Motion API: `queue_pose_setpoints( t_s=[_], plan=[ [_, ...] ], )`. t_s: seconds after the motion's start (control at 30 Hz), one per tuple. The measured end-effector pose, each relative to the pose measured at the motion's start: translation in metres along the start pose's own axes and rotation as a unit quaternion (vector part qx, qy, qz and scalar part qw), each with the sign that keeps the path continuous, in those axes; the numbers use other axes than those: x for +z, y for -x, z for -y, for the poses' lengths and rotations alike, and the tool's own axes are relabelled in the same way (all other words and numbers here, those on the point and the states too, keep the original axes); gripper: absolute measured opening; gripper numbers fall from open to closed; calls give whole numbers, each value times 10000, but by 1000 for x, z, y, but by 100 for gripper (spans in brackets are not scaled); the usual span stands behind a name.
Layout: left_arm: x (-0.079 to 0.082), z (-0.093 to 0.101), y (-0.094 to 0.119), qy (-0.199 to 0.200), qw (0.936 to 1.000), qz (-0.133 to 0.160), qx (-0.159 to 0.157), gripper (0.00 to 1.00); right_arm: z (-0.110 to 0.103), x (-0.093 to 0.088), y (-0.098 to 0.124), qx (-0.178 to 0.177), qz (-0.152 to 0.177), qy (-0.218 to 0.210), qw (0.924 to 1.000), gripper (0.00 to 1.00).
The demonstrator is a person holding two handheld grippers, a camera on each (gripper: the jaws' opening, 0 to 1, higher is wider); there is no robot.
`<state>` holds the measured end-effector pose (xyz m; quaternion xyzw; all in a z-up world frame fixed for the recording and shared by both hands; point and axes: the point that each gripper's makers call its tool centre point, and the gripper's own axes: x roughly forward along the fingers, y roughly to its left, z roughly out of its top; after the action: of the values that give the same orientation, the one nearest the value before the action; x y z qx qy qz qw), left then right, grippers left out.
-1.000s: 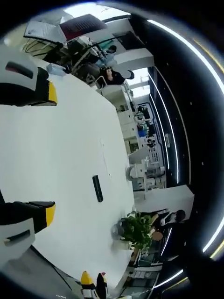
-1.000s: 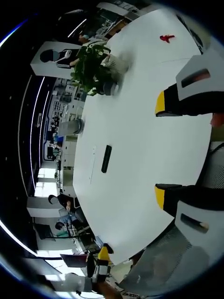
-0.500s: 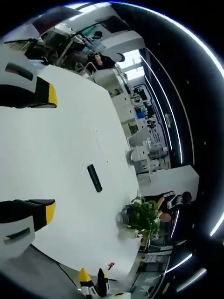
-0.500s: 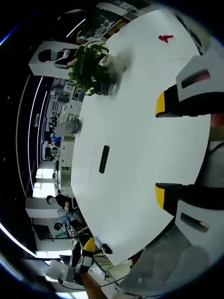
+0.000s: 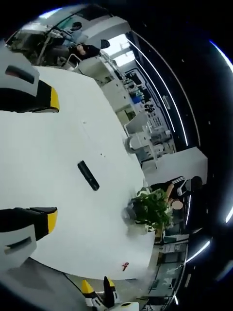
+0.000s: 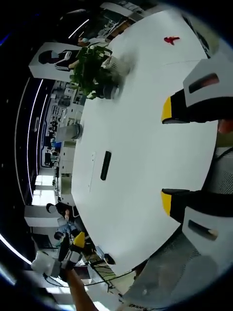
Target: Press the specified remote control buttons in sequence, fully releasing each button before pressing the next.
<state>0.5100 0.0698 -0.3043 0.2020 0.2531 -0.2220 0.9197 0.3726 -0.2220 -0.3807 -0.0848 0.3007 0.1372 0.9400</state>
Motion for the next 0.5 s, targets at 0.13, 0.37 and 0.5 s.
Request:
queue_pose_setpoints(
  t_s=[0.13, 0.37, 0.5],
  plan=[
    [12, 3, -12, -199, 9996, 5, -209, 83, 1, 0, 0, -5, -5, -33, 10000, 55],
    [27, 5, -40, -559, 9974, -14, -459, 82, 0, -1, -1, -4, -49, -39, 10000, 54],
    [31, 7, -57, -607, 9963, -44, -610, 81, 1, -2, -1, -5, -51, -43, 10000, 53]
  ],
)
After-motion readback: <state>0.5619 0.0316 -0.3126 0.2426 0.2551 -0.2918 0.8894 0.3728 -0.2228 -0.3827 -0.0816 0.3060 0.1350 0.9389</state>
